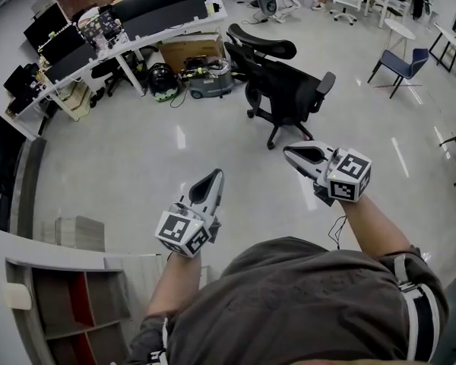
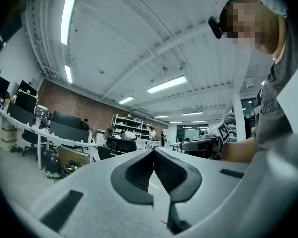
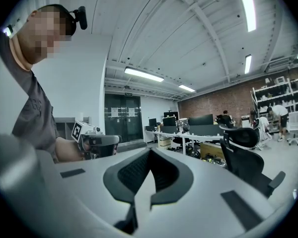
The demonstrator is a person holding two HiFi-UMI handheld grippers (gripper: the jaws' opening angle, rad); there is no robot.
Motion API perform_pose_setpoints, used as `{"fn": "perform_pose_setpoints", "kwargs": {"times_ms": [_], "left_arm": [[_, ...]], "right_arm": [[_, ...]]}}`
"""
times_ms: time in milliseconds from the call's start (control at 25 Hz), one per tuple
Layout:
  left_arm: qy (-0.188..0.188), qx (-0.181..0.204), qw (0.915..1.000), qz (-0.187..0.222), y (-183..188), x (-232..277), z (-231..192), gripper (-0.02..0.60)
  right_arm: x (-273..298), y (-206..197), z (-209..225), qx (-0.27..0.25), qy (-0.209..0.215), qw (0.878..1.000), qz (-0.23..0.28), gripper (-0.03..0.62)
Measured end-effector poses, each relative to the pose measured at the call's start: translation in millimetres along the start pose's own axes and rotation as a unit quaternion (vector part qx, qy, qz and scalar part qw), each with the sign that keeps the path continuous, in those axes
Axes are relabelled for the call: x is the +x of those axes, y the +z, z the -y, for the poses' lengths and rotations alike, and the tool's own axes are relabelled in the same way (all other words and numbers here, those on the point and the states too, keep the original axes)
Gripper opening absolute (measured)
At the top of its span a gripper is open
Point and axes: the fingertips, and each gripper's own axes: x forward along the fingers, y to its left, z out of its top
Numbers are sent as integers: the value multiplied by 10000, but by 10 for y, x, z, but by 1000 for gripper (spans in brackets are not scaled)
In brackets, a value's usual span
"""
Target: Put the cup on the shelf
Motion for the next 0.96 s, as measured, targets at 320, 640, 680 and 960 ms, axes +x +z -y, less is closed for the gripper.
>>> {"fn": "perform_pose_setpoints", "kwargs": {"times_ms": [320,640,680,960], "left_arm": [[74,15,10000,-11,-45,-87,-44,-5],[145,18,9999,-9,-44,-163,-80,-5],[152,18,9999,-7,-45,-168,-81,-5],[184,14,9998,4,-48,-214,-56,-5]], "right_arm": [[115,-47,-70,-78,94,9999,-59,-11],[182,-32,-134,-114,178,9998,-64,-11],[184,-35,-137,-116,182,9997,-69,-11],[171,-41,-182,-165,202,9996,-94,-11]]}}
